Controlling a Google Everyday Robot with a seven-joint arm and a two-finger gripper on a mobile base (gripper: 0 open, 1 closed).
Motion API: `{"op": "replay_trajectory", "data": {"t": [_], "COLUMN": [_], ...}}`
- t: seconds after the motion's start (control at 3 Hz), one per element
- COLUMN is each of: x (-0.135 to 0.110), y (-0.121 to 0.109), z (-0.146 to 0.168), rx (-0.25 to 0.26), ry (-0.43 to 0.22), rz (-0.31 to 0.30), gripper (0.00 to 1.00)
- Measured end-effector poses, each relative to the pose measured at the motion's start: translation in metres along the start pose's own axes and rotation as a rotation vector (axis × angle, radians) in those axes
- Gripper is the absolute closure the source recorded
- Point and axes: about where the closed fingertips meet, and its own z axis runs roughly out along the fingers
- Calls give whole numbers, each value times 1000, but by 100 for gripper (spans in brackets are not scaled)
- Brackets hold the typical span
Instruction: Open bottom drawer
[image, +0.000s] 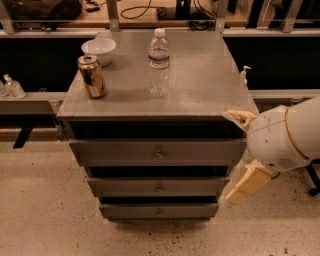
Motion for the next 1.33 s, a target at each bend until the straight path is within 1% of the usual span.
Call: {"op": "replay_trajectory", "data": {"t": [0.33, 0.67, 1.0, 1.33], "x": [50, 89, 89, 91], "y": [1, -1, -1, -10], "z": [40, 54, 55, 106], "rx": [49, 90, 89, 96], "ry": [-170, -254, -255, -284], "rz": [98, 151, 150, 131], "gripper": [0, 0, 0, 0]}}
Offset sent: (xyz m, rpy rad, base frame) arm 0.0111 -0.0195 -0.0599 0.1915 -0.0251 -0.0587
